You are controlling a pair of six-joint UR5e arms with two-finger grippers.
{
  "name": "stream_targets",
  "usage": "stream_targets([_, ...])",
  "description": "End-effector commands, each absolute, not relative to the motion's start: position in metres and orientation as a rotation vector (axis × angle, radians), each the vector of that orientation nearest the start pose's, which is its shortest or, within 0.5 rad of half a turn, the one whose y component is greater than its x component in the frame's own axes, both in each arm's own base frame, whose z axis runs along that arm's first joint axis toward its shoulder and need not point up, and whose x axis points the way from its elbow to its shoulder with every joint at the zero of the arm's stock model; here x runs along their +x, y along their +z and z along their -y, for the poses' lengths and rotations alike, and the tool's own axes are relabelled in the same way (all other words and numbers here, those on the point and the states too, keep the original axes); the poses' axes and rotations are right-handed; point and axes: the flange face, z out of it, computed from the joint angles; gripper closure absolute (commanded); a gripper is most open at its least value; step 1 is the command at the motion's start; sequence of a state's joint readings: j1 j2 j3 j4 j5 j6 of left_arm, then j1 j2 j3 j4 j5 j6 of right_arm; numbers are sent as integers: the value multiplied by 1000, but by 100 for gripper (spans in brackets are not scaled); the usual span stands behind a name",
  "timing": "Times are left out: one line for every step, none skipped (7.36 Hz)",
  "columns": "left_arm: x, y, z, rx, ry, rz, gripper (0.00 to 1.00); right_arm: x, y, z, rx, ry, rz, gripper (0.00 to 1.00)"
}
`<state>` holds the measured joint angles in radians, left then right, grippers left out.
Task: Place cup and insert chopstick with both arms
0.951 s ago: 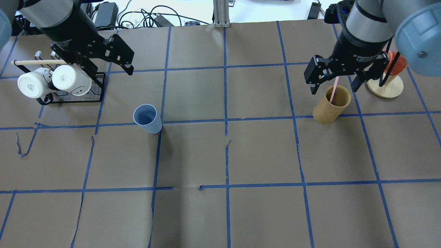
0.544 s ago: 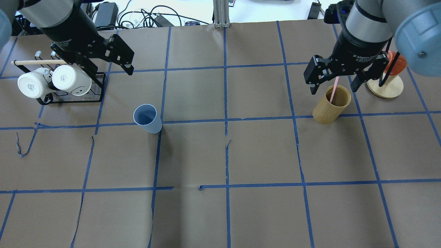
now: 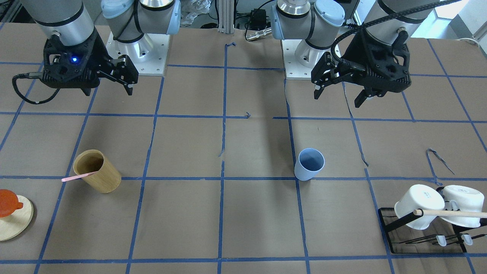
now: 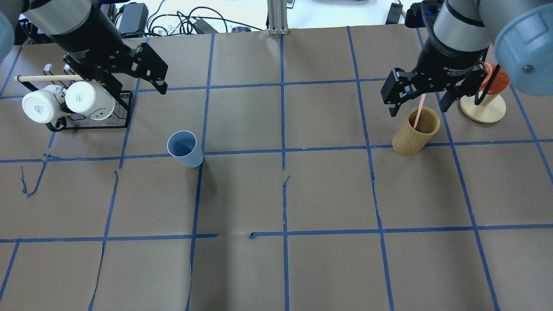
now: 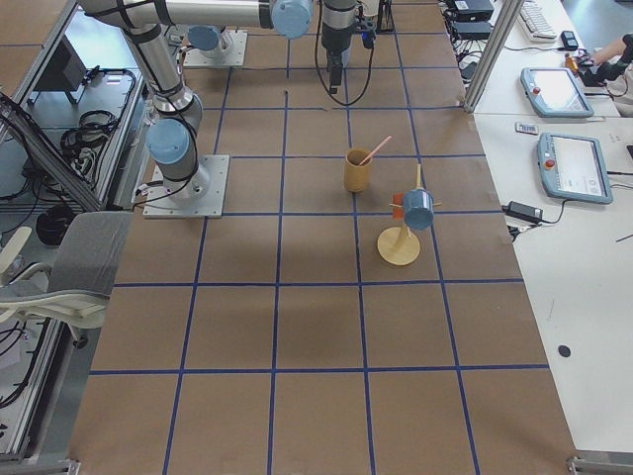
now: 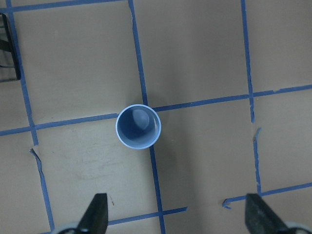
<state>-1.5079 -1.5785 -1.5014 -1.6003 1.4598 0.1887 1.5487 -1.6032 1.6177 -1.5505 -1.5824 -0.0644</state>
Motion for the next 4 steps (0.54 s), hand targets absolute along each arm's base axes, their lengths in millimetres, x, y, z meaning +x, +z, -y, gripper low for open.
stream_targets([-111, 516, 506, 202, -73, -3242, 0, 123, 479, 479, -63, 40, -3152, 0])
stream_targets([-108, 516, 507, 195, -74, -3243, 0, 123, 478, 479, -63, 42, -3152, 0])
stream_targets([-108, 516, 507, 192, -73, -3244, 0, 122, 477, 479, -61, 51, -3150, 0])
stream_targets([-108, 516, 507, 192, -73, -3244, 0, 123, 477, 479, -61, 46, -3147, 0])
